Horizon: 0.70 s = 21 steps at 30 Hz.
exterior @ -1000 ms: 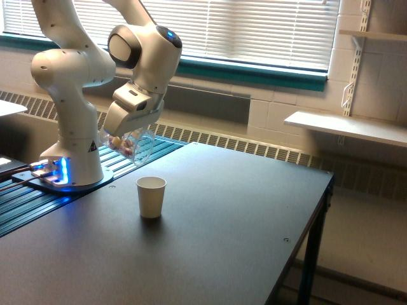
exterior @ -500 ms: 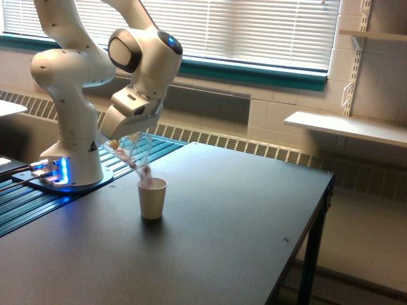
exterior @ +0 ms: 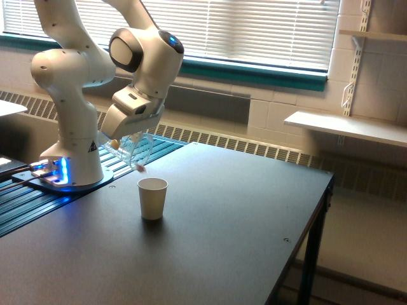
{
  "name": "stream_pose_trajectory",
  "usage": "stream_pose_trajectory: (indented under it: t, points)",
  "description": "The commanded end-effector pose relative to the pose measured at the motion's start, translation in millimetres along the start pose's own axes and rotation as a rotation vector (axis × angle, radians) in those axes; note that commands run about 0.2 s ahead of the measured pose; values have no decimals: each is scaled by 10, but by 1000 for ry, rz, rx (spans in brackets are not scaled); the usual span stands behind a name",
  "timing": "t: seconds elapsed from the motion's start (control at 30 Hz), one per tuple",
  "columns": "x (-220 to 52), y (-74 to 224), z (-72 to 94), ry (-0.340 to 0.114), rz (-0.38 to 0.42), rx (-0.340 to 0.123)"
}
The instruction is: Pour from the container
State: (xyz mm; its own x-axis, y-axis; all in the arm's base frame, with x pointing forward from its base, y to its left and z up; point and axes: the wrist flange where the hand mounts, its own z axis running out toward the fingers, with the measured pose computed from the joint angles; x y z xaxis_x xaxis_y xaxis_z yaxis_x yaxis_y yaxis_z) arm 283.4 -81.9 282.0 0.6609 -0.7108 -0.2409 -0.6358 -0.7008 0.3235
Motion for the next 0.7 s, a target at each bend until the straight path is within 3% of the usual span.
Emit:
stream_pose_trajectory:
  t: [0.03,0.7]
  points:
    - [-1,-42,-40,29,14,-8]
    - [-19,-79,-89,64,43,-23]
